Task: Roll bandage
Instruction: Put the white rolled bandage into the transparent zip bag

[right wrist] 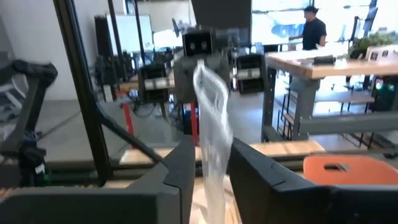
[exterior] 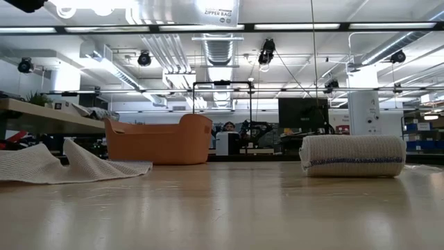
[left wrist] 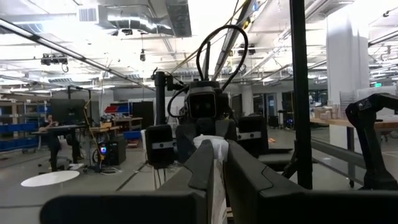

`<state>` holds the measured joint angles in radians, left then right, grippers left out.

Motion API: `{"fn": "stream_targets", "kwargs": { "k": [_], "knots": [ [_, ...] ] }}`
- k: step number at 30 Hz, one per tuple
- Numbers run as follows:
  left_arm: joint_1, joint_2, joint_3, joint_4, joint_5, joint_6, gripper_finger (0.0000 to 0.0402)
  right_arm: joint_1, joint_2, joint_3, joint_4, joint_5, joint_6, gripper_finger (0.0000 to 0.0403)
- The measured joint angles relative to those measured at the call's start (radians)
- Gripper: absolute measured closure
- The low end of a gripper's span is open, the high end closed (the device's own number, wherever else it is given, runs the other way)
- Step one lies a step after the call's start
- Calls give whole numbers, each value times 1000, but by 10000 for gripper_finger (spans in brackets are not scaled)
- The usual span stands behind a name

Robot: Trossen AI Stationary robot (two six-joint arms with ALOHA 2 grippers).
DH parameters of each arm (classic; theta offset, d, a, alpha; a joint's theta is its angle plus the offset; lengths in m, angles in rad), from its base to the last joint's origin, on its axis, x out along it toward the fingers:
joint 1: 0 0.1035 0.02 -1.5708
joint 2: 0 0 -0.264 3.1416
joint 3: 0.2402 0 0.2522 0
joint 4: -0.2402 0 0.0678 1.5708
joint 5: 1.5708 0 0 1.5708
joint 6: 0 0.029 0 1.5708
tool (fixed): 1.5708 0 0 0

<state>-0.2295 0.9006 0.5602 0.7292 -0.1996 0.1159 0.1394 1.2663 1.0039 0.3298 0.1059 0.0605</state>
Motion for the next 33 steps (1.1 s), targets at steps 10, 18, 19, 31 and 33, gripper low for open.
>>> {"fn": "stream_targets", "kwargs": {
  "k": [10,18,19,31,33],
  "knots": [
    [0,22,0,22,0,3,379,-2,1,0,28,28,-29,373],
    [0,49,0,68,0,3,375,-2,1,0,16,25,-52,400],
    [0,51,0,70,0,5,375,-2,1,0,14,26,-53,400],
    [0,46,0,43,-3,2,374,-2,-34,0,-65,24,-43,402],
    [0,49,0,30,-3,5,374,-2,-41,0,-83,23,-33,402]
  ]
}}
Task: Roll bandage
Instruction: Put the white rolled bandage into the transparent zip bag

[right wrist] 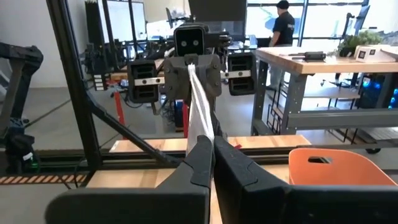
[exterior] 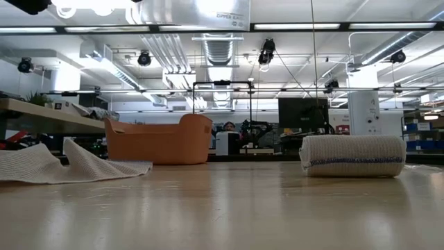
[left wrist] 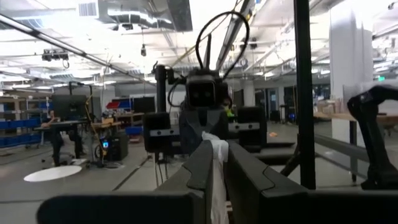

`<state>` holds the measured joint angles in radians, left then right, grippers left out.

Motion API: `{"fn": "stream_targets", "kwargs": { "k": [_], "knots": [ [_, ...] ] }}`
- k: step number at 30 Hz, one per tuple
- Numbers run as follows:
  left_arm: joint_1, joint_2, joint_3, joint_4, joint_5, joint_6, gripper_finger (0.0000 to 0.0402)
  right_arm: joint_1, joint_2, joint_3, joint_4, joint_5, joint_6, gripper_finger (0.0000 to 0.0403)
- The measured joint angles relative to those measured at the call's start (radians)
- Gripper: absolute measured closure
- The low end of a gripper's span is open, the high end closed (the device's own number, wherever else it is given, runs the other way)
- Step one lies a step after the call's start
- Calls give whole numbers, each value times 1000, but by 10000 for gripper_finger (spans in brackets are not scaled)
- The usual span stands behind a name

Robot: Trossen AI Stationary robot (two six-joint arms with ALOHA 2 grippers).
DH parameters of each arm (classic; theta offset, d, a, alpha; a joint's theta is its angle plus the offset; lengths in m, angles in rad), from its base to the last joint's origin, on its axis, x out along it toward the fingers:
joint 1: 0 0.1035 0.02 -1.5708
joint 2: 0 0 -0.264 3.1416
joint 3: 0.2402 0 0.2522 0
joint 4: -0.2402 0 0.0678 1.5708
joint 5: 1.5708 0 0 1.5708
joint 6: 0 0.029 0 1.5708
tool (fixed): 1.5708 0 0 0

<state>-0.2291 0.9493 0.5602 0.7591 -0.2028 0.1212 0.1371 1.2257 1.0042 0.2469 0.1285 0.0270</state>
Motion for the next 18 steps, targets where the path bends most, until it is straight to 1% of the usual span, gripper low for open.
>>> {"fn": "stream_targets", "kwargs": {
  "k": [4,8,14,18],
  "knots": [
    [0,0,0,-17,0,1,373,0,-6,0,-14,0,0,403],
    [0,-11,0,-15,2,-8,357,0,-9,0,-18,3,-9,403],
    [0,-32,1,-78,2,-64,304,0,-9,0,-33,3,-12,403],
    [3,-51,33,-226,-2,-93,262,0,-9,0,-39,3,-12,403]
  ]
}}
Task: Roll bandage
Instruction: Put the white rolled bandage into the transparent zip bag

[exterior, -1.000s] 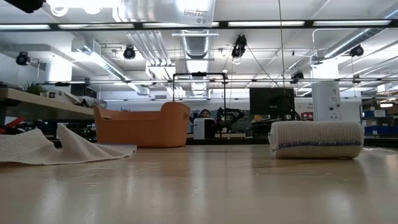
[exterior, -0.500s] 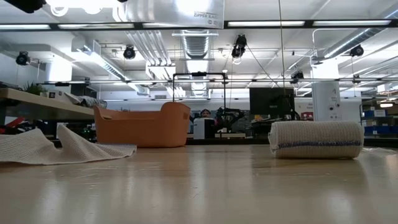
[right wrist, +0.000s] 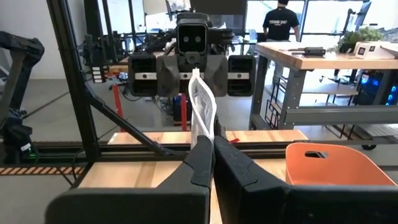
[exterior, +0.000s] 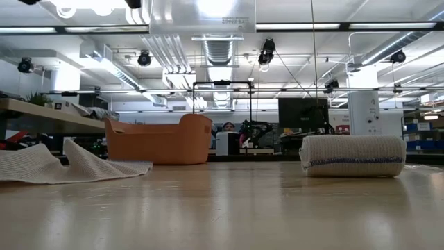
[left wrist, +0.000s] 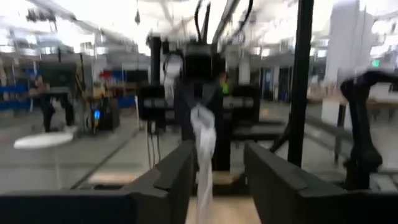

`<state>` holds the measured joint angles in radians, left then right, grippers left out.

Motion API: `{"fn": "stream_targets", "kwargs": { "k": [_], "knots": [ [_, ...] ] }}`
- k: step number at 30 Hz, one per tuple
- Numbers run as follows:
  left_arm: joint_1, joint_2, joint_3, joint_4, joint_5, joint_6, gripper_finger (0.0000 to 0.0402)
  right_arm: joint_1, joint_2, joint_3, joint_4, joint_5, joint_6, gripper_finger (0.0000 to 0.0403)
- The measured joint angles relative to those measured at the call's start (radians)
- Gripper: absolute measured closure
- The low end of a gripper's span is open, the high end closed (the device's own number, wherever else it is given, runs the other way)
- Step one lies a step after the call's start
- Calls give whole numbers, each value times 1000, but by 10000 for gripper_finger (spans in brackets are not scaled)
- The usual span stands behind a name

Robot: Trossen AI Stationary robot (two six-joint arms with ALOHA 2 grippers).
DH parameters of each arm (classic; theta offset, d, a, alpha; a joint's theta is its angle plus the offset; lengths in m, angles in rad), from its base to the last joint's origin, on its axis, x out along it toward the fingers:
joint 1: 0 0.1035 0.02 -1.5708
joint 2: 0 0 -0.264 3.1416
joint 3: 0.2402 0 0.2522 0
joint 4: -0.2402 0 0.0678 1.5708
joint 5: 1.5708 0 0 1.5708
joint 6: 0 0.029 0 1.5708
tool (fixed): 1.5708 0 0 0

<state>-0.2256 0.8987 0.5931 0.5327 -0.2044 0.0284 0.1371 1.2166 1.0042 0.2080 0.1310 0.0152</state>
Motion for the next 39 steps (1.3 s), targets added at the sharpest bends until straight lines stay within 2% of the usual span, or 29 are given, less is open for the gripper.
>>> {"fn": "stream_targets", "kwargs": {
  "k": [7,13,21,39],
  "knots": [
    [0,14,104,-254,-22,-12,217,0,-17,0,-57,0,9,403],
    [0,25,163,-380,-22,-13,218,0,-19,0,-85,0,9,403],
    [0,31,166,-384,-22,-13,261,0,-20,0,-104,0,8,403],
    [0,74,165,-359,-25,-15,390,0,-20,0,-135,0,-3,403]
  ]
}}
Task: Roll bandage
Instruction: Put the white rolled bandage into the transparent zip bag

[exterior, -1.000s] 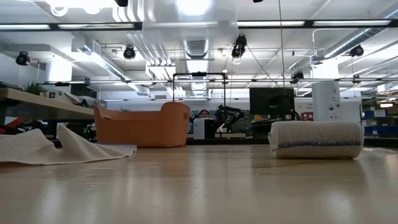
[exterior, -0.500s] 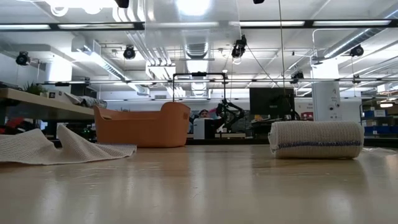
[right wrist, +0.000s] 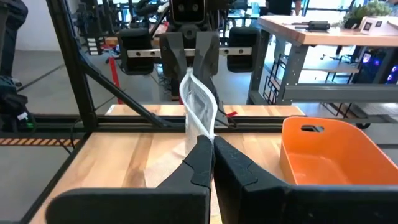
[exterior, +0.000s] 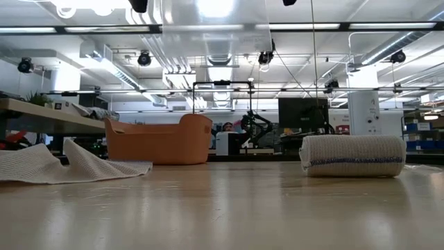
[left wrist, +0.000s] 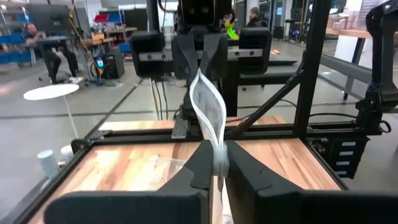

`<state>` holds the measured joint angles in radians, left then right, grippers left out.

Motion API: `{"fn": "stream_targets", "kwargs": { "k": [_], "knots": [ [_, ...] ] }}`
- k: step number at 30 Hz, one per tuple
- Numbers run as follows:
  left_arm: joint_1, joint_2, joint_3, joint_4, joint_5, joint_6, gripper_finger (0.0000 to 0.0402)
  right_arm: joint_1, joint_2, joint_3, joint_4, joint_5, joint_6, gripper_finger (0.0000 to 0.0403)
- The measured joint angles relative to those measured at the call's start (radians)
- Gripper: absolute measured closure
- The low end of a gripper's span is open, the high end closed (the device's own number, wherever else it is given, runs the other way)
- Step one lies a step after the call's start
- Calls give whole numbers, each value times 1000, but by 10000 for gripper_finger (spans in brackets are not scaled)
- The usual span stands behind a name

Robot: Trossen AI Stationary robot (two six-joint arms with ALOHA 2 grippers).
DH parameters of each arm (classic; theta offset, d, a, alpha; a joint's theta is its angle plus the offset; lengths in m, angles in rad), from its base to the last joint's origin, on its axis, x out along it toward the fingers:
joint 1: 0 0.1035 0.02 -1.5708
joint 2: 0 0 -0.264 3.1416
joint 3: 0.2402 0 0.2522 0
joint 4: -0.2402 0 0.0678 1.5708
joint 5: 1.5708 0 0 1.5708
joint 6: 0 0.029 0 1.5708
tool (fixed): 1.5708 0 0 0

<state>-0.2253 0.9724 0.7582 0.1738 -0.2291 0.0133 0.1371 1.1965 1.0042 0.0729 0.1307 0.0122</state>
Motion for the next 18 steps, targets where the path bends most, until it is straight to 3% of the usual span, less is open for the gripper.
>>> {"fn": "stream_targets", "kwargs": {
  "k": [12,15,18],
  "knots": [
    [5,123,160,-281,-7,-106,390,-11,80,0,24,1,-32,403],
    [4,147,194,-339,-76,-132,391,-8,87,0,35,-38,-37,403],
    [5,155,200,-362,-172,-149,391,-6,89,0,33,-158,-49,403]
  ]
}}
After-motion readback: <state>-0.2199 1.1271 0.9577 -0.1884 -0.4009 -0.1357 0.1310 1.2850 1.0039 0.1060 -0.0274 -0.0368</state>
